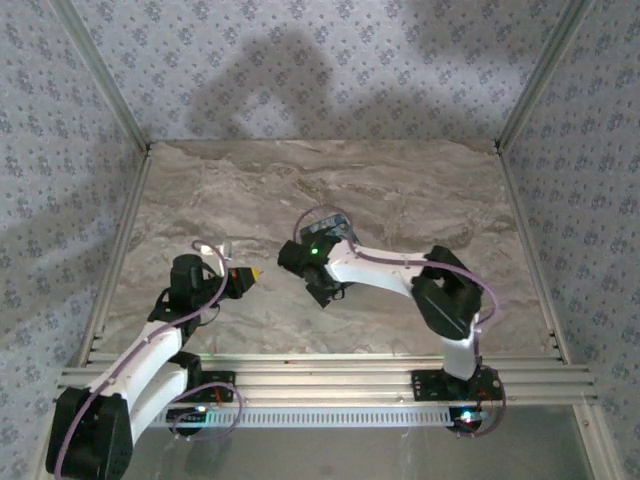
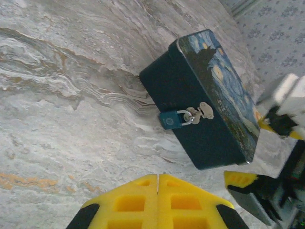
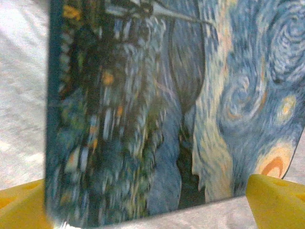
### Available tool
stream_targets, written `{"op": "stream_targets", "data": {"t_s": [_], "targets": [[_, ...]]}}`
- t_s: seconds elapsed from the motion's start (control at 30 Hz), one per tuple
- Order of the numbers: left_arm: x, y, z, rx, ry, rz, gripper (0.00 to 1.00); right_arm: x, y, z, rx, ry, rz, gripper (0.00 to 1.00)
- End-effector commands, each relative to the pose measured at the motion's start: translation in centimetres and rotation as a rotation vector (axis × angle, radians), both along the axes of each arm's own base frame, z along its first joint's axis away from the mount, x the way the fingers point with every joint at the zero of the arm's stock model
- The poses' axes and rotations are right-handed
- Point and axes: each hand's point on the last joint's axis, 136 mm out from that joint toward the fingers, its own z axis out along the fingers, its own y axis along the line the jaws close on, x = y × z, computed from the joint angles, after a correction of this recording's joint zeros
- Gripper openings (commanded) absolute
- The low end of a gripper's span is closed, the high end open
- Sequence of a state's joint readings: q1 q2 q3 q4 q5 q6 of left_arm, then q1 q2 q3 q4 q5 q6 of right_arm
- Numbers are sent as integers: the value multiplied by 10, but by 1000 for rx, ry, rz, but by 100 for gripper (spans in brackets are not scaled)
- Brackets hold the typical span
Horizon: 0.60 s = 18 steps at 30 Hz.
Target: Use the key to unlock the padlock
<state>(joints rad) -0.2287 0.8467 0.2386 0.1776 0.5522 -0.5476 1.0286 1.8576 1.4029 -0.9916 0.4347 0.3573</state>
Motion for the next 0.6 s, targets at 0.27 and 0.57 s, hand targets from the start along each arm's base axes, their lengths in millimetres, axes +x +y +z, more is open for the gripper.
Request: {"op": "stream_targets", "data": {"t_s": [0.27,0.57], "targets": [[4,-37,83,-304,-98,-187,0,14,77,149,1198,30,-155,67],[2,-45,141,-453,-129,-212,0,18,120,191,1510,143,-125,44]]}}
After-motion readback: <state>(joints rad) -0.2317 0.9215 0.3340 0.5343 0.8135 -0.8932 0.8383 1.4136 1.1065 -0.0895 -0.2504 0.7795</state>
